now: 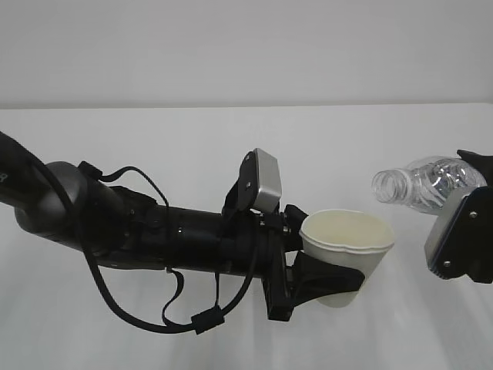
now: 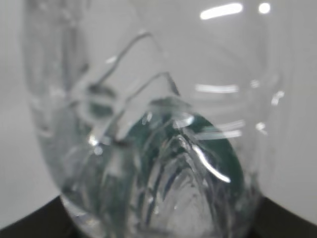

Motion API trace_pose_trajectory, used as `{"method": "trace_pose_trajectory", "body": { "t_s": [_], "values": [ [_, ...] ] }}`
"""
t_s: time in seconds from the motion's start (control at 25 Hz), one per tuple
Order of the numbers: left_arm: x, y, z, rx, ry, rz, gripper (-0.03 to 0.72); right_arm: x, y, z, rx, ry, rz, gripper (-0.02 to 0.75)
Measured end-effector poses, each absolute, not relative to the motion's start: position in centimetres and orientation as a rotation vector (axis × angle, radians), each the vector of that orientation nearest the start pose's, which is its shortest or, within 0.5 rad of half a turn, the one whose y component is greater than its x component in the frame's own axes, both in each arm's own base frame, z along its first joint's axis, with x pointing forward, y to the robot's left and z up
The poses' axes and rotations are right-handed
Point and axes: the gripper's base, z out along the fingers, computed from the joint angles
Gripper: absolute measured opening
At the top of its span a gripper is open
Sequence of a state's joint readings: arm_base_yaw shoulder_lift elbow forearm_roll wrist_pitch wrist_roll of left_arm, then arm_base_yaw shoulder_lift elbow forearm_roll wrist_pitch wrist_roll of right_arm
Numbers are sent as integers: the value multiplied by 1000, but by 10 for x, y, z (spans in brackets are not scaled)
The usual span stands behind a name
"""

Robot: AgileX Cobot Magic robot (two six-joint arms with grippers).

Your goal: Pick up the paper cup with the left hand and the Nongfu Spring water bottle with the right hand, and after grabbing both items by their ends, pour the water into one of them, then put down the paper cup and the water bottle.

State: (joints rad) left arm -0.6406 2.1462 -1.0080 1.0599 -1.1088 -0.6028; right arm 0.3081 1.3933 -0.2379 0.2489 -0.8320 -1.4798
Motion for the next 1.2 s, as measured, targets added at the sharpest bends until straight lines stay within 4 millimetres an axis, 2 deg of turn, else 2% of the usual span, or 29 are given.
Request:
{"method": "trace_pose_trajectory", "body": {
  "t_s": [1.2],
  "values": [
    [261,-289,116,1268,1456,-1230,429,210,50,178,-1388,1307,-962,403]
  ]
}}
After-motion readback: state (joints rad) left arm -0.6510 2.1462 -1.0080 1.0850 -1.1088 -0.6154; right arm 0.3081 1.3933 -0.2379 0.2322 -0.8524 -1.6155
